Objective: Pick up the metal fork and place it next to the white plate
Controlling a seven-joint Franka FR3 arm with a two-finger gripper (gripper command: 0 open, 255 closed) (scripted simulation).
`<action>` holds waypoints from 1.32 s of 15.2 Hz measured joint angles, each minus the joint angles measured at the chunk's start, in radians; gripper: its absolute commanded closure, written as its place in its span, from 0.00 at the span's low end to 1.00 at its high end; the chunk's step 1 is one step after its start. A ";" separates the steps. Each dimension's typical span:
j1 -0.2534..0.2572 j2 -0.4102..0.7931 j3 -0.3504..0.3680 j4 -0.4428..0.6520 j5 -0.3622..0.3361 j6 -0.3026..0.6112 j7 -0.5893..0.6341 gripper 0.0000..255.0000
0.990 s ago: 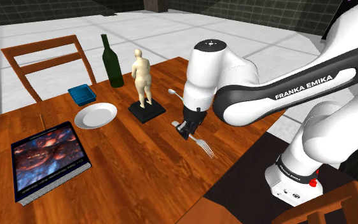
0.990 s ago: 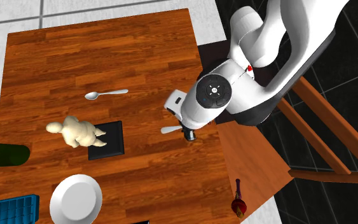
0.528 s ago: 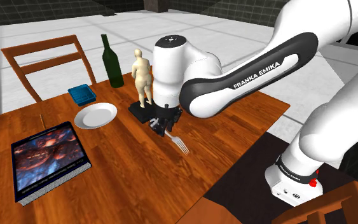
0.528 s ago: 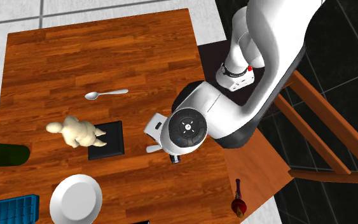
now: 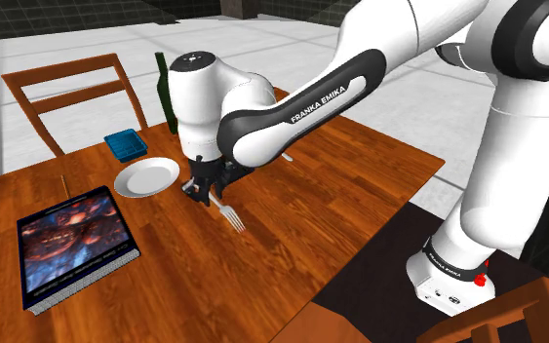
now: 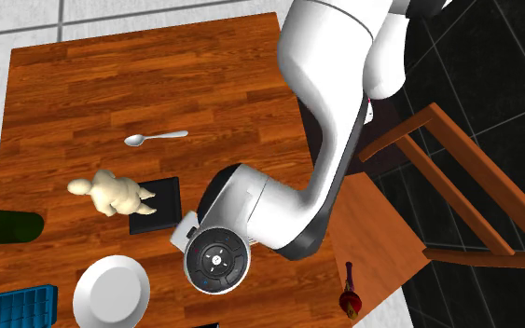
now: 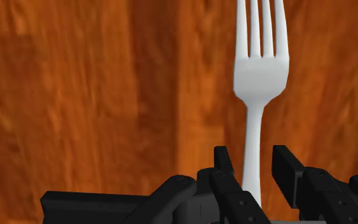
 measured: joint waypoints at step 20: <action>0.188 0.388 -0.107 0.374 -0.210 -0.054 0.089 1.00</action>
